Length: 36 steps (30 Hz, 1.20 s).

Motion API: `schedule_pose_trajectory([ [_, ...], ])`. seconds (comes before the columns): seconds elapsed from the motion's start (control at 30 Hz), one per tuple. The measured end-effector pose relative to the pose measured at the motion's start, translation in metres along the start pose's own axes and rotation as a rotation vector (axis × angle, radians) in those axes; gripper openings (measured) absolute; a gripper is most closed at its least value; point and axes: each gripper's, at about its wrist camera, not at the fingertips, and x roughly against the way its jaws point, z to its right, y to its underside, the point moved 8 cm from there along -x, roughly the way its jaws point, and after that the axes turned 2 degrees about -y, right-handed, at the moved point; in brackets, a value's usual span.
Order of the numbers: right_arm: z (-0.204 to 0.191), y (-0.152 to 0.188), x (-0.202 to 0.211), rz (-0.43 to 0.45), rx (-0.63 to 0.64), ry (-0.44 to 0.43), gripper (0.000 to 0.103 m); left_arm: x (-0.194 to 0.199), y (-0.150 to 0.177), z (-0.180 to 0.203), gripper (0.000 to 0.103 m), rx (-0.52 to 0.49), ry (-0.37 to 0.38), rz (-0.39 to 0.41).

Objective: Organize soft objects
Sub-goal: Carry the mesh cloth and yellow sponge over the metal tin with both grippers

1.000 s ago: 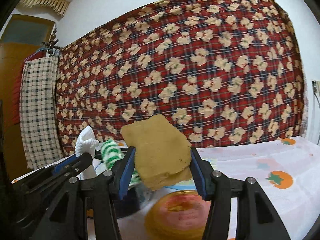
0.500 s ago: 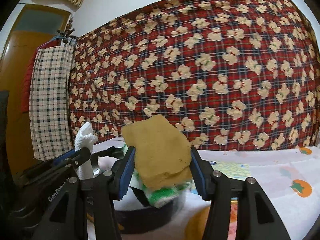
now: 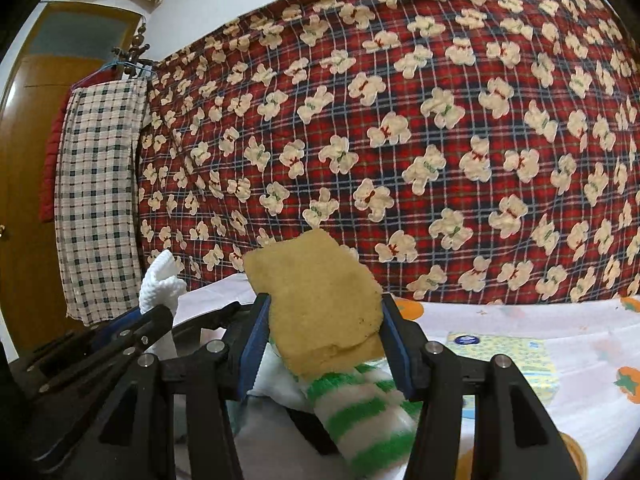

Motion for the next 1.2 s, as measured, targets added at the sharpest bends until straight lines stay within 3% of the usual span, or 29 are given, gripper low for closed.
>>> schedule_pose_trajectory([
  [0.73, 0.008, 0.009, -0.051, -0.110, -0.008, -0.008, 0.056, -0.051, 0.007, 0.003, 0.014, -0.052, -0.076, -0.095],
  [1.2, 0.013, 0.020, -0.064, -0.239, -0.186, -0.164, 0.058, -0.060, 0.013, 0.004, 0.014, -0.075, -0.094, -0.148],
])
